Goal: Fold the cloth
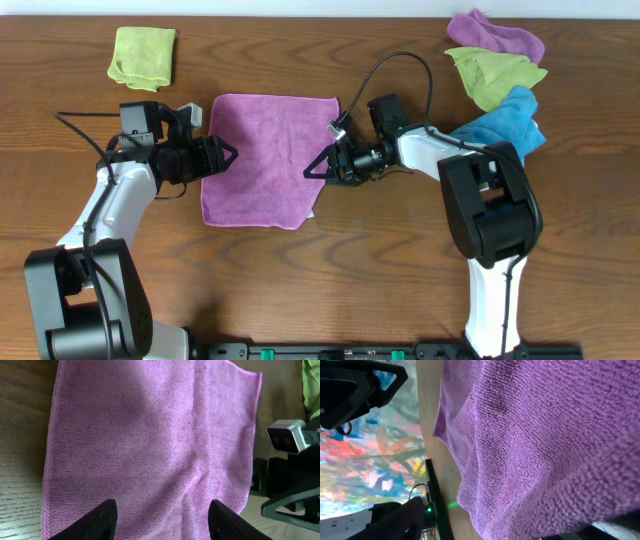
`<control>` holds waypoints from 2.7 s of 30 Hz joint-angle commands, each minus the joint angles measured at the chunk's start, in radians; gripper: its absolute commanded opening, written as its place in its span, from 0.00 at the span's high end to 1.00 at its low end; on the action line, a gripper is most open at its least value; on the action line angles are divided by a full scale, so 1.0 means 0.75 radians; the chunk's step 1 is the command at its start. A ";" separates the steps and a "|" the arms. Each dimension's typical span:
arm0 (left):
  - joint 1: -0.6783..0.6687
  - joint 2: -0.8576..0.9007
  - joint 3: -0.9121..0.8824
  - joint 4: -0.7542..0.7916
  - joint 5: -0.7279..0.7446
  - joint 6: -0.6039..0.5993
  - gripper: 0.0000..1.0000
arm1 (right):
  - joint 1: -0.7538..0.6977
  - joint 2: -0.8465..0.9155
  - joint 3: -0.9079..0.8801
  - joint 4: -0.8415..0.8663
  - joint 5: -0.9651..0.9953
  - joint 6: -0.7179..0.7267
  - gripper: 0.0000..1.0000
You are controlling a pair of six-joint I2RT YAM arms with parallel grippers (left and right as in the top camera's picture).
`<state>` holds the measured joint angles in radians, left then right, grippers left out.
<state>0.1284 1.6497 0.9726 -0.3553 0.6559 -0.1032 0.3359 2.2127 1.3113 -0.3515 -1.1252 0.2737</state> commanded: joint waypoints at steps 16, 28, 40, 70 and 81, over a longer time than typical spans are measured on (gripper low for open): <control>-0.111 0.015 0.024 0.075 -0.052 0.018 0.40 | 0.076 -0.295 -0.004 0.037 -0.076 0.009 0.22; -0.111 0.015 0.024 0.066 -0.086 0.019 0.40 | 0.056 -0.503 -0.003 -0.494 0.815 0.026 0.09; -0.111 0.015 0.024 0.077 -0.121 0.019 0.41 | 0.101 -0.554 0.016 -0.490 0.988 0.023 0.99; -0.111 0.015 0.024 0.027 -0.120 0.039 0.43 | 0.035 -1.354 -1.011 0.176 0.520 0.195 0.01; -0.111 0.015 0.024 0.027 -0.121 0.055 0.42 | 0.005 -0.842 -1.043 0.774 0.305 0.394 0.01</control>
<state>0.0448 1.6497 0.9730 -0.3344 0.5686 -0.0910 0.3450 1.5372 0.5224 0.1955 -0.8333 0.5064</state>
